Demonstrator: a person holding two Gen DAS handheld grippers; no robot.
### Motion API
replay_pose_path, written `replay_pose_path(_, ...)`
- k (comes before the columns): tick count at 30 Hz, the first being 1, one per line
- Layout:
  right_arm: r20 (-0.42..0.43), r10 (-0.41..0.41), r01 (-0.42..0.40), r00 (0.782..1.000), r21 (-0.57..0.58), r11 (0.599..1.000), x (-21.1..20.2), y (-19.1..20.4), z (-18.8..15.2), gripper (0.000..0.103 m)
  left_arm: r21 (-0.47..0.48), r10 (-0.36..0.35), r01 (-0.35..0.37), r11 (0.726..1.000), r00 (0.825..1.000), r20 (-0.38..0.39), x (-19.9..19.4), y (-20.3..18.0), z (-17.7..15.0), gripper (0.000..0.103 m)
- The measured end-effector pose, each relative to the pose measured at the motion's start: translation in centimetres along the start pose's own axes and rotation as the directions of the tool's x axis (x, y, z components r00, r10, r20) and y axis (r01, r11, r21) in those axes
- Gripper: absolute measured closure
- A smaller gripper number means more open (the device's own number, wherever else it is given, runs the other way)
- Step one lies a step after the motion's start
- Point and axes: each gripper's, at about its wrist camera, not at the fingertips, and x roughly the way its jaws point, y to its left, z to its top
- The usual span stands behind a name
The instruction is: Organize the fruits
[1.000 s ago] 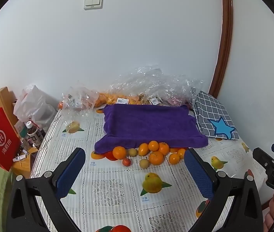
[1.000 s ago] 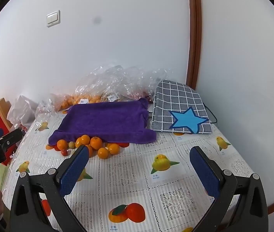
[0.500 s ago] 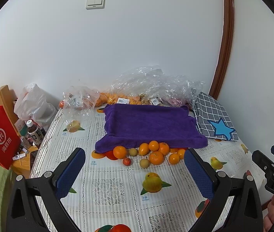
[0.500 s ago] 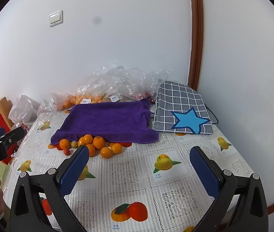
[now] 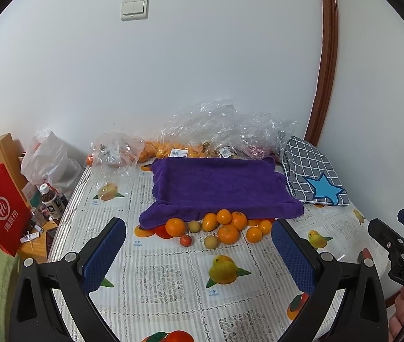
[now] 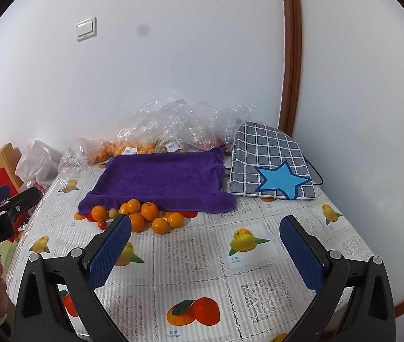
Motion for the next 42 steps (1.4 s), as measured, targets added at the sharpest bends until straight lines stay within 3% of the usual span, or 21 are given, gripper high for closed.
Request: replay_pose_path(42,-0.008,0.01,-0.01,1.0,-0.006,1.0,0.08,0.47,-0.38,0.0,-0.014,-0.001,0.001,1.0,1.0,-0.001,-0.32,-0.16,-0.02,0.0)
